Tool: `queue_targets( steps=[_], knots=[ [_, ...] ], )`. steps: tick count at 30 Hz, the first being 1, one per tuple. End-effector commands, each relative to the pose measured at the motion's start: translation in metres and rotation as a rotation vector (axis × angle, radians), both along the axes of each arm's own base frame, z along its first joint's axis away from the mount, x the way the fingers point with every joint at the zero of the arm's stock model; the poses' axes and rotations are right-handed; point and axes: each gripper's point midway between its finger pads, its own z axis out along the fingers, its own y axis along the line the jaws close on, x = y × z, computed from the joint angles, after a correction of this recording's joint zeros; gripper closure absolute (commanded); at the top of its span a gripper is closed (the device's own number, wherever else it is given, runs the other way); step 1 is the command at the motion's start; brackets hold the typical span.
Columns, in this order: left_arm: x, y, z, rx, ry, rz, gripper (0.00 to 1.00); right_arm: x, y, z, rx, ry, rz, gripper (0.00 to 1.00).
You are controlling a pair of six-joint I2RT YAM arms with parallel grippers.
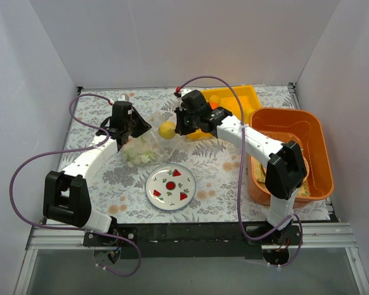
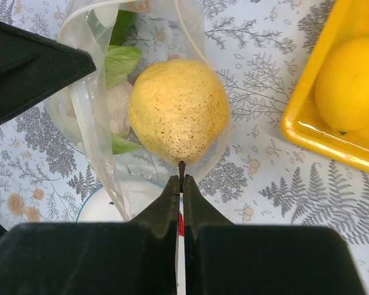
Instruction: Open the zip-top bag and remove the fake food
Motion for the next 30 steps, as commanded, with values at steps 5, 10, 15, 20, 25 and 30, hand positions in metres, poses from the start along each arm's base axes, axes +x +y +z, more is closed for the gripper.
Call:
queue_targets(
  steps=[5,10,15,20,25,30],
  knots=[
    [0.007,0.004,0.024,-0.015,-0.055,0.008,1.00,0.044,-0.085,0.059,-0.047,-0.151,-0.202,0.99],
    [0.005,0.002,0.029,-0.025,-0.063,-0.001,1.00,0.085,-0.153,0.053,-0.142,-0.178,-0.400,0.99],
    [0.002,-0.002,0.035,-0.045,-0.071,-0.021,1.00,0.120,-0.198,0.045,-0.241,-0.209,-0.561,0.99],
    [0.000,-0.004,0.037,-0.055,-0.074,-0.035,1.00,0.149,-0.219,0.025,-0.333,-0.191,-0.638,0.89],
    [-0.002,-0.006,0.035,-0.062,-0.066,-0.050,1.00,0.160,-0.216,0.009,-0.344,-0.163,-0.629,0.56],
    [-0.003,-0.008,0.033,-0.067,-0.064,-0.058,1.00,0.156,-0.208,0.006,-0.325,-0.134,-0.599,0.35]
  ],
)
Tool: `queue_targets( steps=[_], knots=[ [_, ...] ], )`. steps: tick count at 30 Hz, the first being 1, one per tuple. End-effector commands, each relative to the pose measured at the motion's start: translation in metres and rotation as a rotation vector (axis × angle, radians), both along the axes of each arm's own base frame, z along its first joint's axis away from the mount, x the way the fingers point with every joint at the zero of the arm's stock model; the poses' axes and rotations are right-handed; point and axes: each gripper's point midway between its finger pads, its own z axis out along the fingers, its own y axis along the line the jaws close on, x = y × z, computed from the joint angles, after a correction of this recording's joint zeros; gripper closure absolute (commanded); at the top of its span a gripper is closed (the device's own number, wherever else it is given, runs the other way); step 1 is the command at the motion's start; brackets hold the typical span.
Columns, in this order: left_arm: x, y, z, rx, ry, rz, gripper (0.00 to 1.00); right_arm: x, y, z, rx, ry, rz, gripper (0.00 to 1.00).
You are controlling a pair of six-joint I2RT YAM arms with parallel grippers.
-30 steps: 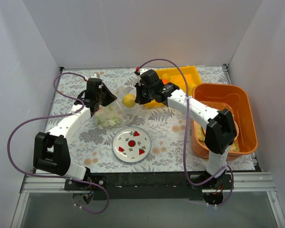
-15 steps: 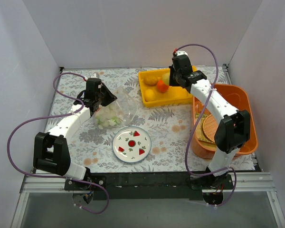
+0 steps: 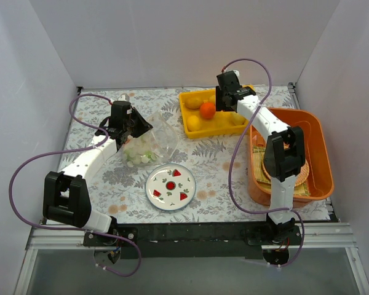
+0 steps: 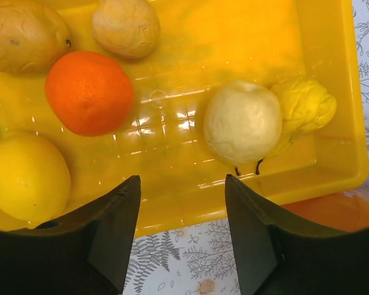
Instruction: Open the zip-top bag and remove the fake food
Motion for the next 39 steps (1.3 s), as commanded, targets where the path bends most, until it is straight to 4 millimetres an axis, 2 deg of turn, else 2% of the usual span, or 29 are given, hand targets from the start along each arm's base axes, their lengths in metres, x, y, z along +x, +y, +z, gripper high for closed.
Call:
queue_targets(
  steps=[1,2,3,4,5,6,7,8,9,10,11,12,13,15,16,18,19,20,22,23,24,28,30,32,34,39],
  knots=[
    [0.000,-0.002,0.029,-0.030,-0.068,-0.016,1.00,0.001,0.012,0.033,0.073,-0.050,0.034,0.37],
    [0.000,-0.002,0.029,-0.030,-0.068,-0.015,1.00,-0.002,0.020,0.047,0.112,-0.083,0.063,0.38],
    [0.000,-0.003,0.030,-0.031,-0.070,-0.020,1.00,-0.007,0.030,0.050,0.154,-0.086,0.092,0.40],
    [0.000,-0.002,0.030,-0.032,-0.069,-0.017,1.00,-0.022,0.047,0.039,0.214,-0.040,0.165,0.45],
    [0.000,-0.002,0.030,-0.032,-0.069,-0.019,1.00,-0.027,0.060,0.057,0.267,-0.083,0.211,0.46],
    [0.001,-0.003,0.031,-0.035,-0.071,-0.019,1.00,-0.039,0.081,0.059,0.307,-0.076,0.263,0.48],
    [0.000,-0.004,0.031,-0.038,-0.070,-0.023,1.00,-0.055,0.098,0.048,0.353,-0.034,0.329,0.49],
    [0.000,-0.004,0.031,-0.040,-0.070,-0.024,1.00,-0.064,0.111,0.054,0.388,-0.047,0.372,0.49],
    [-0.001,-0.005,0.031,-0.043,-0.069,-0.025,1.00,-0.075,0.138,0.058,0.452,-0.057,0.446,0.50],
    [-0.001,-0.005,0.031,-0.047,-0.069,-0.028,1.00,-0.091,0.154,0.050,0.507,-0.014,0.517,0.50],
    [-0.002,-0.007,0.032,-0.053,-0.068,-0.034,1.00,-0.098,0.167,0.046,0.542,0.000,0.562,0.51],
    [-0.003,-0.007,0.033,-0.057,-0.070,-0.035,1.00,-0.104,0.187,0.051,0.588,-0.017,0.621,0.51],
    [-0.004,-0.008,0.033,-0.062,-0.070,-0.038,1.00,-0.113,0.200,0.042,0.629,0.026,0.651,0.51],
    [-0.005,-0.009,0.036,-0.071,-0.074,-0.043,1.00,-0.125,0.224,0.040,0.666,0.049,0.710,0.52],
    [-0.007,-0.009,0.037,-0.073,-0.075,-0.044,1.00,-0.128,0.234,0.029,0.680,0.086,0.721,0.53],
    [-0.009,-0.010,0.037,-0.077,-0.073,-0.050,1.00,-0.137,0.255,0.029,0.709,0.104,0.764,0.53],
    [-0.010,-0.010,0.038,-0.078,-0.076,-0.052,1.00,-0.138,0.264,0.019,0.726,0.124,0.779,0.53],
    [-0.011,-0.010,0.038,-0.079,-0.074,-0.054,1.00,-0.139,0.270,0.020,0.748,0.137,0.774,0.54],
    [-0.013,-0.010,0.042,-0.077,-0.077,-0.057,1.00,-0.140,0.280,0.004,0.767,0.178,0.778,0.55],
    [-0.015,-0.007,0.041,-0.067,-0.064,-0.047,0.94,-0.141,0.284,0.001,0.784,0.190,0.772,0.55],
    [-0.016,-0.006,0.042,-0.058,-0.064,-0.045,0.79,-0.141,0.286,0.000,0.797,0.195,0.777,0.55],
    [-0.023,0.010,0.055,-0.007,-0.076,0.009,0.46,-0.140,0.290,-0.015,0.804,0.221,0.770,0.53],
    [-0.027,0.022,0.053,0.035,-0.062,0.051,0.40,-0.138,0.293,-0.012,0.824,0.203,0.782,0.50],
    [-0.033,0.036,0.051,0.072,-0.038,0.098,0.39,-0.138,0.295,-0.012,0.837,0.199,0.787,0.47],
    [-0.032,0.062,0.046,0.130,-0.029,0.203,0.40,-0.142,0.295,-0.015,0.858,0.214,0.785,0.43],
    [-0.033,0.098,0.002,0.162,0.072,0.286,0.64,-0.146,0.299,-0.014,0.917,0.212,0.796,0.35]
  ],
)
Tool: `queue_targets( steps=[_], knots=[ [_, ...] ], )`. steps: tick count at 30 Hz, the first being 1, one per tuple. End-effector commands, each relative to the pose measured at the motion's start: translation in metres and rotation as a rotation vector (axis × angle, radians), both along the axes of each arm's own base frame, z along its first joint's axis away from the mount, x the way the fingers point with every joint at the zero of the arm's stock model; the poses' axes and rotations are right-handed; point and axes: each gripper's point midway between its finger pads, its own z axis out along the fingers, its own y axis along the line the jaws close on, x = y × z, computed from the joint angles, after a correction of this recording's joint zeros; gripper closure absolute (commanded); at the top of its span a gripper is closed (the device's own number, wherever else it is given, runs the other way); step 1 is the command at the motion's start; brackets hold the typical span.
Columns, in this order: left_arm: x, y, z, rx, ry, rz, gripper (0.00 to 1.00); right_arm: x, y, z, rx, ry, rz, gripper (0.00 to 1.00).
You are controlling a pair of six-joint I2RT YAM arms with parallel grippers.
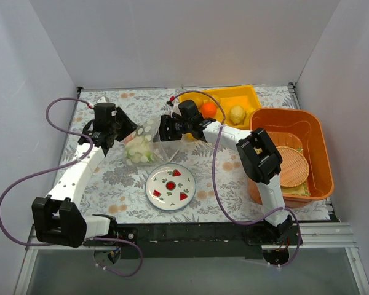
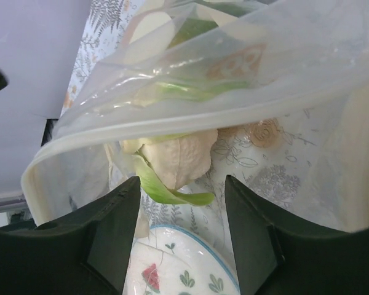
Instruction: Open the zip-top bag and remove the fake food
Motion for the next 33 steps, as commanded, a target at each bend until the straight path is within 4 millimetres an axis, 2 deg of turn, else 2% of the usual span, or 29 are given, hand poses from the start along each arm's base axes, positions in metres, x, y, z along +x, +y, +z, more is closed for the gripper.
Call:
queue_targets(
  steps=[1,2,4,5,9,11,13,16,26,31,33],
  knots=[
    [-0.005,0.041,-0.033,0.067,0.080,0.116,0.66,-0.001,0.011,0.025,0.116,-0.022,0.022,0.34],
    [-0.002,0.041,-0.035,0.066,0.073,0.122,0.71,-0.002,0.012,0.024,0.119,-0.016,0.024,0.33],
    [0.000,0.045,-0.049,0.077,0.098,0.144,0.75,-0.003,0.016,0.022,0.133,-0.009,0.030,0.32],
    [0.001,0.047,-0.054,0.078,0.106,0.154,0.81,-0.004,0.018,0.020,0.134,-0.004,0.033,0.31],
    [0.000,0.048,-0.082,0.083,0.169,0.170,0.92,-0.011,0.026,0.011,0.140,0.012,0.049,0.26],
    [0.001,0.048,-0.093,0.082,0.185,0.175,0.93,-0.013,0.033,0.010,0.138,0.009,0.053,0.23],
    [-0.002,0.049,-0.106,0.086,0.213,0.186,0.95,-0.015,0.037,-0.003,0.112,0.026,0.059,0.21],
    [-0.004,0.050,-0.121,0.091,0.248,0.192,0.98,-0.015,0.046,-0.007,0.107,0.015,0.060,0.19],
    [-0.008,0.041,-0.143,0.055,0.289,0.161,1.00,-0.020,0.068,-0.009,0.139,0.010,0.079,0.14],
    [-0.012,0.029,-0.142,-0.009,0.276,0.127,1.00,-0.017,0.080,-0.010,0.160,0.025,0.077,0.13],
    [-0.013,0.027,-0.140,-0.019,0.272,0.124,1.00,-0.015,0.081,-0.012,0.164,0.036,0.060,0.16]
  ],
)
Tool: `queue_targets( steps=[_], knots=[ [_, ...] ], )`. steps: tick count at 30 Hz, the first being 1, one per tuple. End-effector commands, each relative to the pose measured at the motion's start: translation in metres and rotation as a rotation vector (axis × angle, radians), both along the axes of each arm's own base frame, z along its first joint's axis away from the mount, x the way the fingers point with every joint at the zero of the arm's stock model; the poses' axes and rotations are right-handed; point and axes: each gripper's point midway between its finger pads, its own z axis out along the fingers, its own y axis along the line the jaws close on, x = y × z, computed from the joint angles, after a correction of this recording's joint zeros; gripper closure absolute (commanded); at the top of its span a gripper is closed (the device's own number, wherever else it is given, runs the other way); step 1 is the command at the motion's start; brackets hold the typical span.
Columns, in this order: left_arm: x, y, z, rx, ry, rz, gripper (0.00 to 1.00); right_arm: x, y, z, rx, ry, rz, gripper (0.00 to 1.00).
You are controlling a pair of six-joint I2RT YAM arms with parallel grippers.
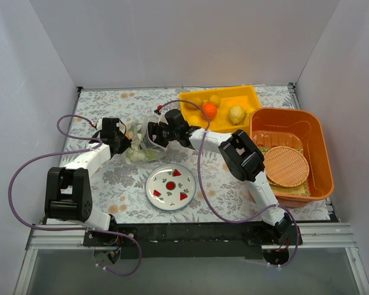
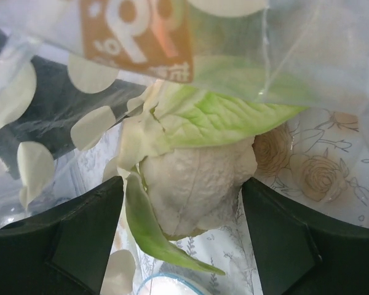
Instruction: Open the zip-top bag and remove the fake food
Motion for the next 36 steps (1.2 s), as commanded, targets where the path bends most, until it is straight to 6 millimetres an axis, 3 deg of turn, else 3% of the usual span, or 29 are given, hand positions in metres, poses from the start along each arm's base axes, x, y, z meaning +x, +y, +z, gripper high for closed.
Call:
queue_targets(
  steps=[1,4,5,9,11,17,19,23,26,30,36],
  knots=[
    [-0.020,-0.017,-0.009,-0.069,0.052,-0.051,1.00,0.006,0.020,0.018,0.076,-0.028,-0.006,0.18],
    [-0.021,-0.013,-0.002,-0.051,0.032,-0.041,1.00,0.008,0.020,0.019,0.074,-0.029,-0.024,0.44],
    [-0.021,-0.009,0.000,-0.038,0.027,-0.029,0.99,0.008,0.019,0.023,0.074,-0.035,-0.029,0.66],
    [-0.025,0.009,0.003,0.017,0.046,0.020,0.93,0.009,0.007,0.035,0.057,-0.080,-0.069,0.86],
    [-0.026,0.020,0.003,0.036,0.052,0.057,0.91,0.011,-0.001,0.056,0.060,-0.134,-0.101,0.89],
    [-0.028,0.022,-0.002,0.008,0.057,0.084,0.87,0.008,-0.014,0.074,0.045,-0.174,-0.120,0.94],
    [-0.027,0.017,-0.003,-0.013,0.061,0.066,0.87,0.006,-0.015,0.074,0.044,-0.172,-0.115,0.96],
    [-0.028,0.014,0.006,-0.033,0.039,0.062,0.70,0.005,-0.016,0.071,0.030,-0.173,-0.112,0.97],
    [-0.030,0.019,0.013,-0.037,0.020,0.076,0.63,0.006,-0.017,0.071,0.022,-0.171,-0.118,0.98],
    [-0.044,0.016,-0.003,-0.106,0.066,0.077,0.50,0.012,-0.020,0.066,-0.023,-0.170,-0.147,0.99],
    [-0.060,0.006,-0.007,-0.277,0.055,0.086,0.52,0.022,-0.029,0.049,-0.123,-0.181,-0.190,0.99]
  ],
)
